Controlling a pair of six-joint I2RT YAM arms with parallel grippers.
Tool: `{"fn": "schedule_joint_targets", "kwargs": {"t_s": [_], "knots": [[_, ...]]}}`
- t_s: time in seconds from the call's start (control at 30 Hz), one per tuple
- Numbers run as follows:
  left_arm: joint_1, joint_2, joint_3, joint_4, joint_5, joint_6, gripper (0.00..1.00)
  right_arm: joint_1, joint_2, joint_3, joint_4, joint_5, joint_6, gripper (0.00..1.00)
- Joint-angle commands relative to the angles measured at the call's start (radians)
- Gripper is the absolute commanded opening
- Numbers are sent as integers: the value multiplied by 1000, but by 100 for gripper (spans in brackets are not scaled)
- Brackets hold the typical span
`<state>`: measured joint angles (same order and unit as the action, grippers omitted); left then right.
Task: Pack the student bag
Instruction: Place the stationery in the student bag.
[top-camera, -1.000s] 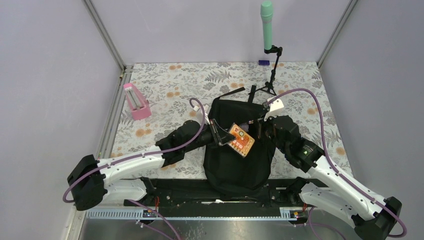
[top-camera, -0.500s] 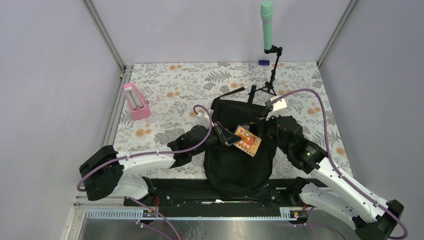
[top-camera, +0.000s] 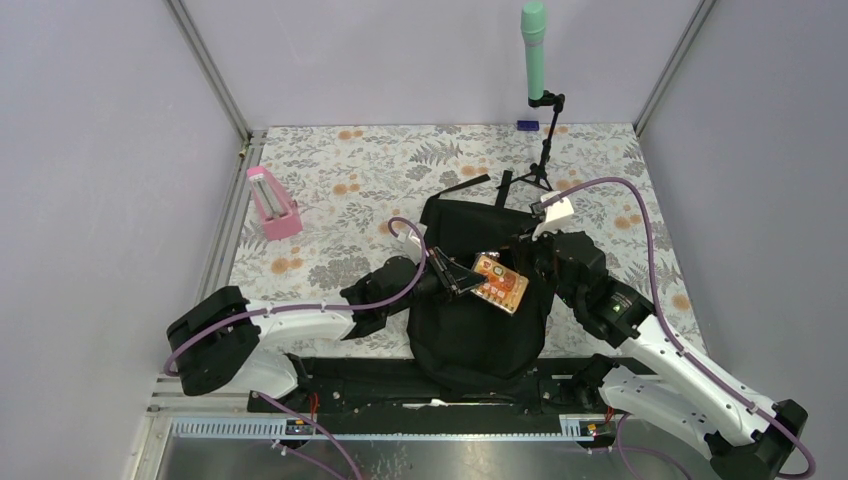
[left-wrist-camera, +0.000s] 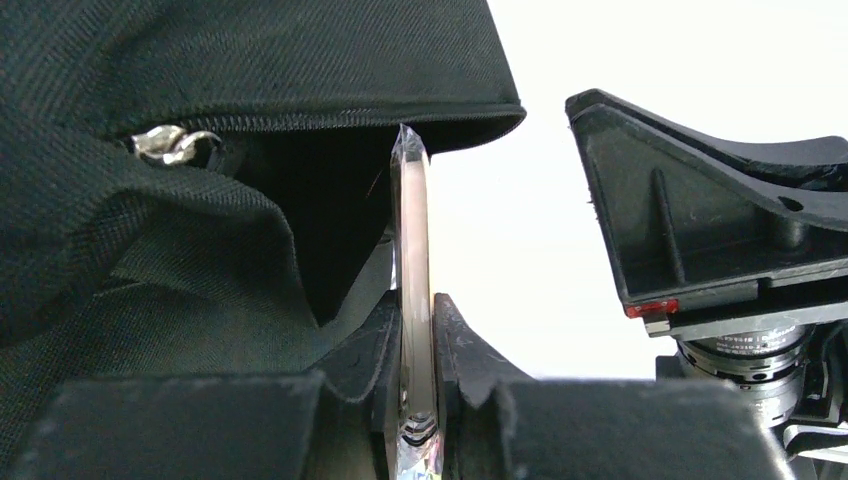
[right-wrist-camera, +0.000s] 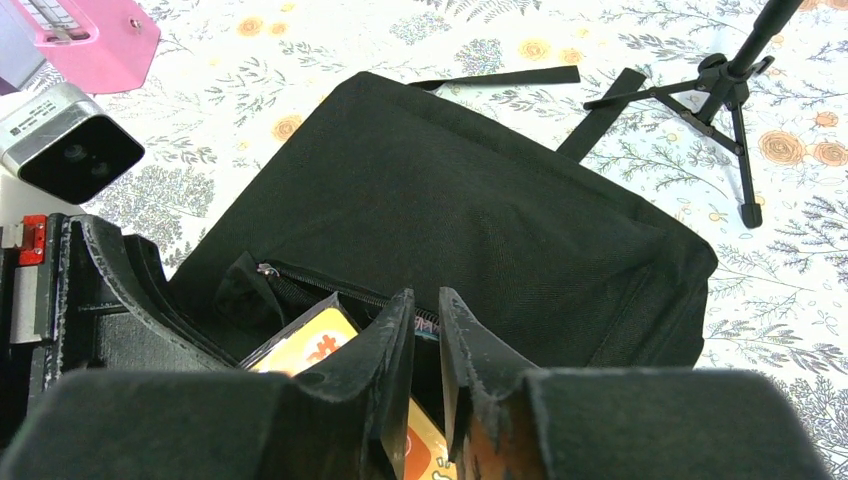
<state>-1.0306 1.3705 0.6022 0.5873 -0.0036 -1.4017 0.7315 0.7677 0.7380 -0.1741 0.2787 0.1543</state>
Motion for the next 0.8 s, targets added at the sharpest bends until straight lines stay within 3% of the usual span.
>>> {"fn": "schedule_joint_targets", "kwargs": {"t_s": [0.0,0.27,0.57,0.63,0.77], "knots": [[-22,1,2,105,-20,-52,0,7,-10,9,26,22,-25,24],[-39,15,-45,147,-33,-90,0,8,-81,-53,27,35,-48,56],[-30,90,-57,248,-59,-117,0,7,-100,-102,60,-100,-123,72],[-25,109,-50,273,-52,-120,0,9,-90,-107,66,-91,-134,77],[-18,100,-39,233,-63,-85,0,9,-48,-103,61,-36,-149,79]]}}
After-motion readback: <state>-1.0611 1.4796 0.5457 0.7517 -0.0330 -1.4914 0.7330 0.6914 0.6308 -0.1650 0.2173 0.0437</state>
